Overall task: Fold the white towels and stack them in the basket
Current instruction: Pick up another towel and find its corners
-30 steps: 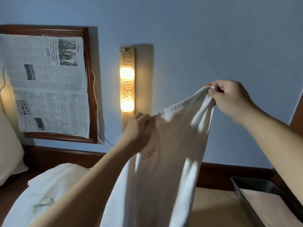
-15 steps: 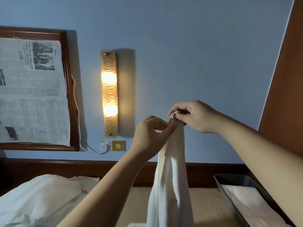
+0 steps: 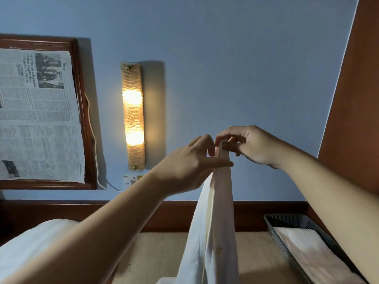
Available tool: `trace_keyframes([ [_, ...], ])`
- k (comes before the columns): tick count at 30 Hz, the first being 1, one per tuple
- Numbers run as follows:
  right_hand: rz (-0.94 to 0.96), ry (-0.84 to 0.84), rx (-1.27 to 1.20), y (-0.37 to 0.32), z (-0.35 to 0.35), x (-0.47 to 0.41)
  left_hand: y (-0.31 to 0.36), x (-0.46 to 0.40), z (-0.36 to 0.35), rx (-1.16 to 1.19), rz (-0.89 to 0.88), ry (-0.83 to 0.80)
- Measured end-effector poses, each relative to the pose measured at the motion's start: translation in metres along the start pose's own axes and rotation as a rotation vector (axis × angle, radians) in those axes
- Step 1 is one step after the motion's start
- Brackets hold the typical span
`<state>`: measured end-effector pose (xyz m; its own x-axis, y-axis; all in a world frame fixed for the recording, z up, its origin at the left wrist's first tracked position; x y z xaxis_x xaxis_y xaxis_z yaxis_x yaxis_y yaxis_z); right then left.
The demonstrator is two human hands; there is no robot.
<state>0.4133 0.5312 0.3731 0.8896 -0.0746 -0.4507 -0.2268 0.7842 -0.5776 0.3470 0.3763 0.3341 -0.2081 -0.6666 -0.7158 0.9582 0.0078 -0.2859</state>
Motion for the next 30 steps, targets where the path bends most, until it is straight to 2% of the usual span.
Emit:
trace_keyframes([
  [4, 0.001, -0.006, -0.079, 0.002, -0.002, 0.005, 0.004, -0.017, 0.01, -0.196, -0.279, -0.066],
  [8, -0.094, 0.037, -0.103, 0.012, -0.005, 0.007, 0.0, -0.027, 0.008, -0.259, -0.347, -0.137],
  [10, -0.16, 0.19, -0.13, 0.021, -0.01, 0.01, -0.006, -0.032, 0.008, -0.234, -0.3, -0.189],
  [13, -0.126, 0.663, -0.064, 0.021, -0.023, 0.041, -0.017, -0.038, 0.011, -0.089, -0.083, -0.285],
  [14, -0.066, 0.751, -0.04, 0.016, -0.034, 0.054, -0.022, -0.041, 0.012, -0.048, 0.016, -0.309],
  [17, 0.093, 0.752, 0.14, 0.004, -0.074, 0.069, -0.033, -0.053, 0.013, -0.002, 0.168, -0.369],
  [24, 0.211, 0.838, 0.451, 0.003, -0.09, 0.071, -0.034, -0.069, 0.017, -0.13, 0.175, -0.523],
  [30, 0.052, 0.771, 0.563, 0.016, -0.104, 0.063, -0.038, -0.071, 0.014, -0.201, 0.173, -0.545],
])
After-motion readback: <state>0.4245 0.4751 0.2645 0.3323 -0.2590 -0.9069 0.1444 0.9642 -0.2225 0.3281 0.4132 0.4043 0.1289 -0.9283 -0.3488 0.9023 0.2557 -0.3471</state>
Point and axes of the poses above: each hand's wrist, its own x-axis away from the middle knuckle, its own z-axis out of the back of the hand, y = z × x, the point moved 6 cm from there along -x, towards the middle knuckle
